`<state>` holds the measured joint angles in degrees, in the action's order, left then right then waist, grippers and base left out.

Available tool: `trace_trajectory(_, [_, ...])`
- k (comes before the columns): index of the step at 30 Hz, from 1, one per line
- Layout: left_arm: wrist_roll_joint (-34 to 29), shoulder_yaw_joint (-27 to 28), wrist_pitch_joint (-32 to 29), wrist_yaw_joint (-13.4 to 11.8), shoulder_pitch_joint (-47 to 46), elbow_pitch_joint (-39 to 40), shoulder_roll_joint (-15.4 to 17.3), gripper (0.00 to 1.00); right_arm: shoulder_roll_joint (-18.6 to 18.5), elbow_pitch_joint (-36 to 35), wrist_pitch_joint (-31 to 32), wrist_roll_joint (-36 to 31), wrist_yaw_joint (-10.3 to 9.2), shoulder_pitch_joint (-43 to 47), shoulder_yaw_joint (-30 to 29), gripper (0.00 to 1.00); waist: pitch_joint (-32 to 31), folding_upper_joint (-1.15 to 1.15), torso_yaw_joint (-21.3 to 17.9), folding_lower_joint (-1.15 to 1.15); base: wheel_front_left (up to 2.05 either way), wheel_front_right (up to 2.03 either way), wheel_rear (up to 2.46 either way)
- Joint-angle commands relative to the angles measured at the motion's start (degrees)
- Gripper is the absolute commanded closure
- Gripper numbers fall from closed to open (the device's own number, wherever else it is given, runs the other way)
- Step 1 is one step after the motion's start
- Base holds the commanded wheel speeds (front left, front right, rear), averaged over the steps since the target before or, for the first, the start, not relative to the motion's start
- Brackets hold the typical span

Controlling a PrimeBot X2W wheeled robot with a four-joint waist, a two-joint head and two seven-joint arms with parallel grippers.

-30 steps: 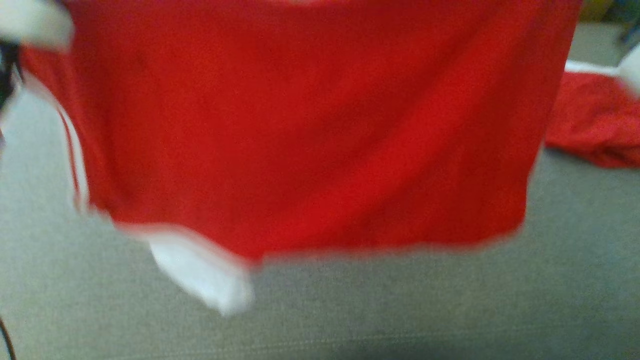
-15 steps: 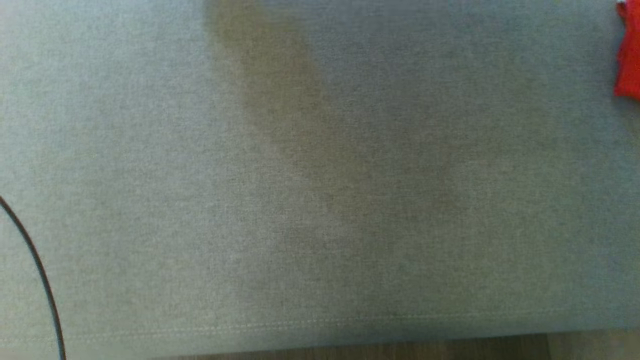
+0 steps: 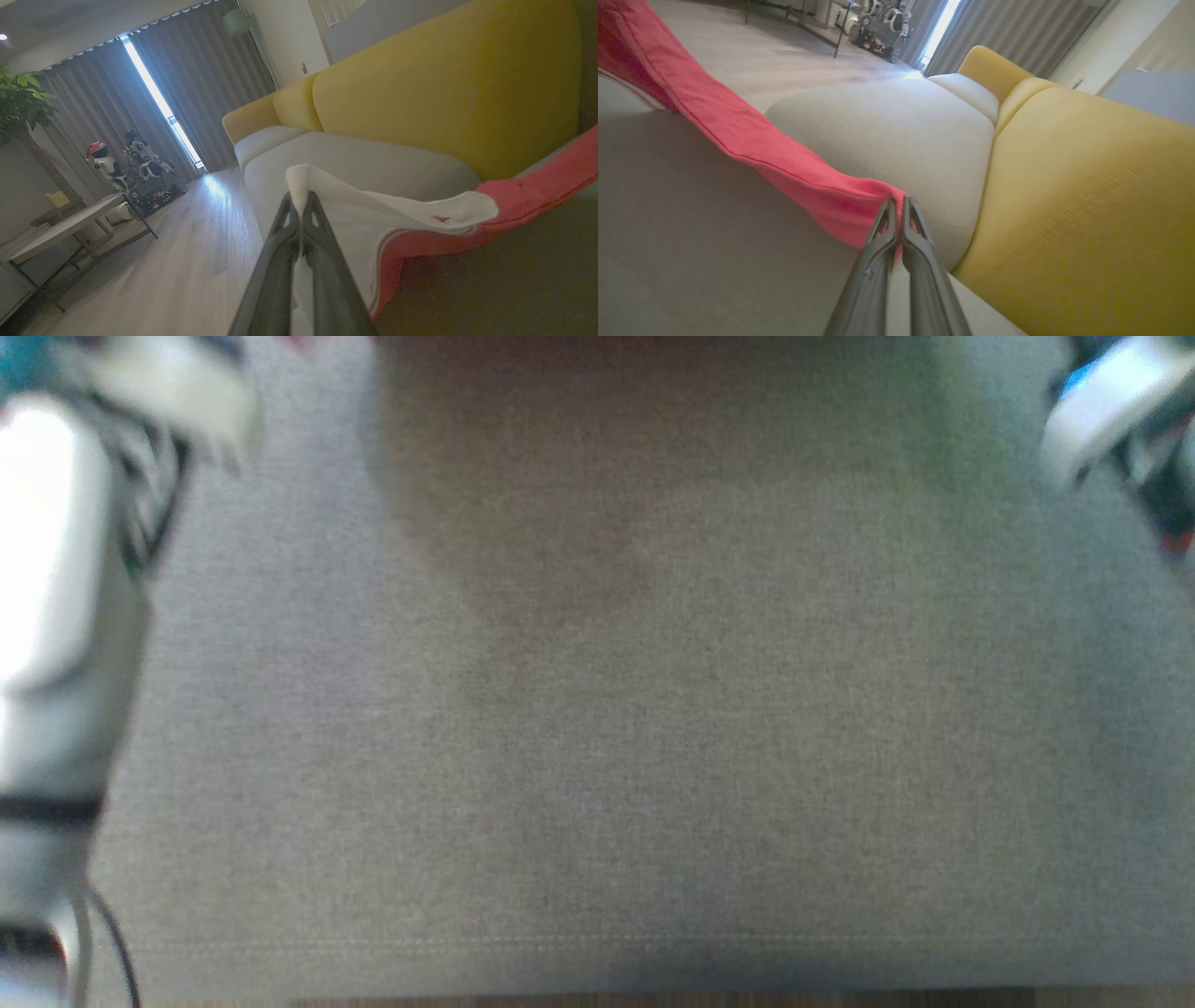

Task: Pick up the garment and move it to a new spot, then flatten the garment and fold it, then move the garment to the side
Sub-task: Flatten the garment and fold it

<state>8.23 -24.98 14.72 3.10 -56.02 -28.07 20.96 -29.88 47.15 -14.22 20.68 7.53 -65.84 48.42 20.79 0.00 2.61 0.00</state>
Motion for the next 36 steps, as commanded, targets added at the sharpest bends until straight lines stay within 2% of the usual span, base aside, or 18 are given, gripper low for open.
trace_trajectory(1, [0.32,1.86,0.27,0.07,0.88,2.83,3.52,1.00,-1.26,-0.52,-0.69,0.84,-0.04,1.99,1.14,1.00,-2.12,0.00,0.77,0.00,0.00,0.00,0.00])
trace_trajectory(4, [0.50,0.75,0.27,0.59,8.61,4.33,4.61,1.00,-2.19,-0.49,-0.70,2.82,-0.04,6.54,4.18,1.00,-4.60,0.00,1.48,0.00,0.00,0.00,0.00])
trace_trajectory(12, [2.11,-2.47,-0.03,2.80,21.37,5.75,8.49,1.00,-4.93,-2.93,0.56,7.42,-0.04,14.47,11.69,1.00,-9.24,0.00,2.07,0.00,0.00,0.00,0.00])
trace_trajectory(23, [7.00,-10.97,-6.75,4.32,30.90,12.38,15.75,1.00,-10.96,-8.01,3.81,14.11,-0.04,20.78,19.48,1.00,-13.08,0.00,1.67,0.00,0.00,0.00,0.00])
trace_trajectory(29, [13.62,-16.85,-11.36,4.36,34.46,17.88,20.97,1.00,-13.77,-13.30,7.59,18.35,-0.04,23.43,23.25,1.00,-15.39,0.00,0.73,0.00,0.00,0.00,0.00])
trace_trajectory(36, [23.30,-23.36,-15.66,4.37,35.47,24.65,27.27,1.00,-18.96,-22.37,16.10,22.33,-0.04,26.78,24.81,1.00,-17.90,0.00,0.39,0.00,0.00,0.00,0.00])
